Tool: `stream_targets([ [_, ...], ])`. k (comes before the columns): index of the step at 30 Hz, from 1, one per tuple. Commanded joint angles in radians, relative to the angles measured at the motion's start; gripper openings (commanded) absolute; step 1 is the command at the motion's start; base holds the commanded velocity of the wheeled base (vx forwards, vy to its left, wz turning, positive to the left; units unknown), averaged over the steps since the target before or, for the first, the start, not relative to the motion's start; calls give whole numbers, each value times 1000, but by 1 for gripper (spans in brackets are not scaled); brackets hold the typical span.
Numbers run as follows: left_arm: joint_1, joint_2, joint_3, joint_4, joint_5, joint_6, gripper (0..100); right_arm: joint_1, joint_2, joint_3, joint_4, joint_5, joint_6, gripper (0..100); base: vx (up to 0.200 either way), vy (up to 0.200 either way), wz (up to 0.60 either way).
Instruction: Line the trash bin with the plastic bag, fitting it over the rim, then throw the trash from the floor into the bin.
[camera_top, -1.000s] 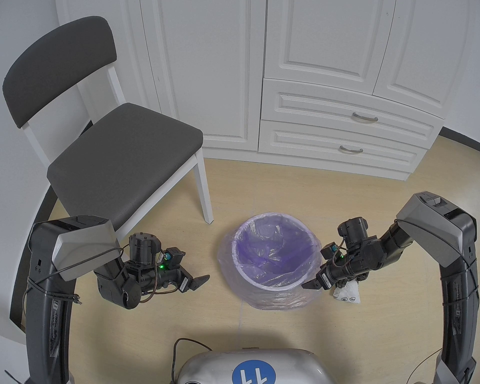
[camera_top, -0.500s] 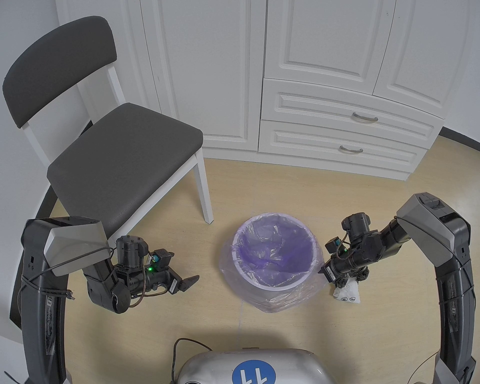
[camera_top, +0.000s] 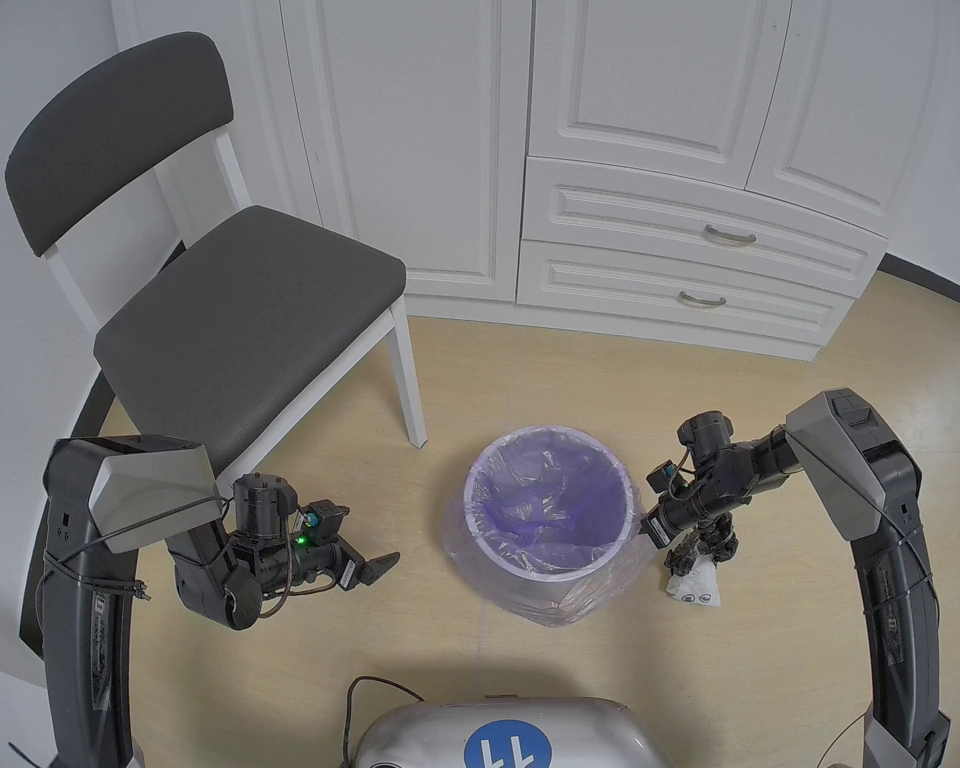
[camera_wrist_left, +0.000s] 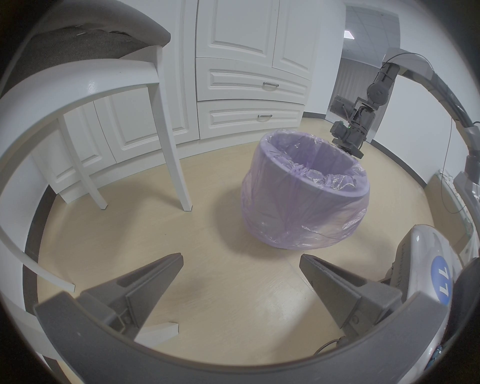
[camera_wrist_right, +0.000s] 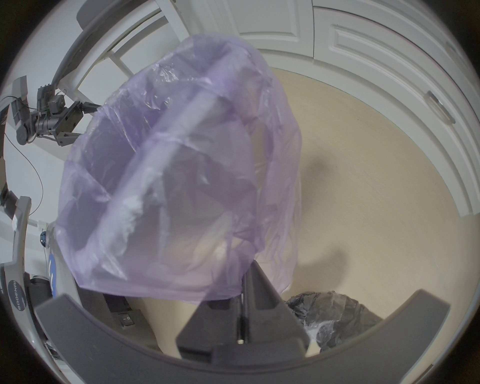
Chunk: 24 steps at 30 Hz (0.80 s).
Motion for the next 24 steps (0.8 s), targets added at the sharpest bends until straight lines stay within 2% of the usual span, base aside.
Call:
stream_targets([
  [1,0,7,-9,-1,2,-2,100,12,129,-177,34,5,-11,0,0,0,0],
  [4,0,8,-11,-2,3,-2,100,24,196,-283,41,11,-8,0,0,0,0],
  [6,0,10,-8,-4,3,-2,100,29,206,-293,40,23,-7,0,0,0,0],
  [10,5,16,-5,-31,2,-5,100,17,199,-284,38,63,4,0,0,0,0],
  [11,9,24,-2,-57,3,-8,100,11,195,-267,34,103,15,0,0,0,0],
  [13,11,28,3,-77,2,-10,100,6,183,-252,32,132,22,0,0,0,0],
  [16,12,28,15,-90,2,-10,100,-3,166,-232,32,143,24,0,0,0,0],
  [22,20,30,23,-102,2,-25,100,-46,140,-200,15,252,22,0,0,0,0],
  [24,20,31,23,-117,2,-28,100,-46,147,-201,4,258,22,0,0,0,0],
])
